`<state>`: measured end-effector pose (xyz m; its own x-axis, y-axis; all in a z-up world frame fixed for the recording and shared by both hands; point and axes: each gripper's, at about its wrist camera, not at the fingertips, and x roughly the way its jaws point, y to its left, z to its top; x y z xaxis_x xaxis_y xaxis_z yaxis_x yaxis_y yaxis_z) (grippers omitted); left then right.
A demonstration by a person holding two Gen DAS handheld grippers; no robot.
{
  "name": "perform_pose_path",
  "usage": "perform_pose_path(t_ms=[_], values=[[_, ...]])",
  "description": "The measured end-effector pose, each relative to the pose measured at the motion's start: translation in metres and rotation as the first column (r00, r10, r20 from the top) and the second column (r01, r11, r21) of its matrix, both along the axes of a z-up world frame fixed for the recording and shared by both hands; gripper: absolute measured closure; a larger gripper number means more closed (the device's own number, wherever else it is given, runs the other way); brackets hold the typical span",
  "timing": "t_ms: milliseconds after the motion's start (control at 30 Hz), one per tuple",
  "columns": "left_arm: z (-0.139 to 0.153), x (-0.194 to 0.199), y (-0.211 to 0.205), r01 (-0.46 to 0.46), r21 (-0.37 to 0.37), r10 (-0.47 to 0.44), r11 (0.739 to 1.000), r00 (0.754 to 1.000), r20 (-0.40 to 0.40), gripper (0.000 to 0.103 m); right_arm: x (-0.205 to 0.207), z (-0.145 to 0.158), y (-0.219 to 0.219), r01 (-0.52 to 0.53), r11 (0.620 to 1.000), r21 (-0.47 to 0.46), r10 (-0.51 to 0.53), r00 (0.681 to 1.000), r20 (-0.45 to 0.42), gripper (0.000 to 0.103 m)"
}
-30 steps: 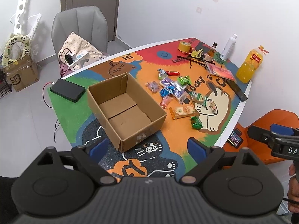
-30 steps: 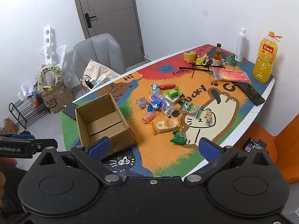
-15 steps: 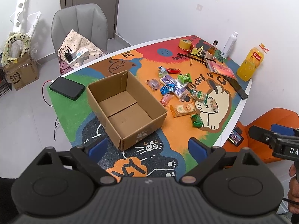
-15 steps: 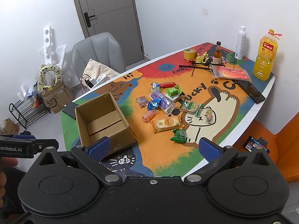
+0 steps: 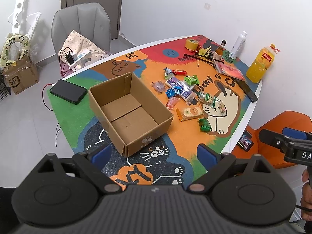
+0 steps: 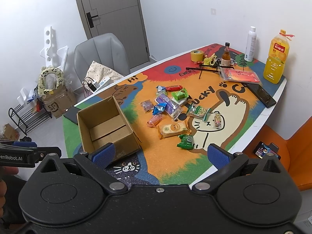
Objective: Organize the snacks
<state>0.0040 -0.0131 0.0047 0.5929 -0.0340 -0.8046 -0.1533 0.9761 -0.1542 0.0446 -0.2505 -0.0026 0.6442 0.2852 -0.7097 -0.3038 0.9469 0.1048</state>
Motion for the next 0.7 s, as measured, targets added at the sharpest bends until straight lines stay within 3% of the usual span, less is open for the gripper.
perform_pose_path(t_ms=[700], values=[[0.0034,0.0061,0.0036,0.004,0.001,-0.004,1.0,1.0,0.003,0.009,0.007,-0.0002,0.0041,-0.002,1.0,-0.019,0.002,1.0,-0.005,0.0]])
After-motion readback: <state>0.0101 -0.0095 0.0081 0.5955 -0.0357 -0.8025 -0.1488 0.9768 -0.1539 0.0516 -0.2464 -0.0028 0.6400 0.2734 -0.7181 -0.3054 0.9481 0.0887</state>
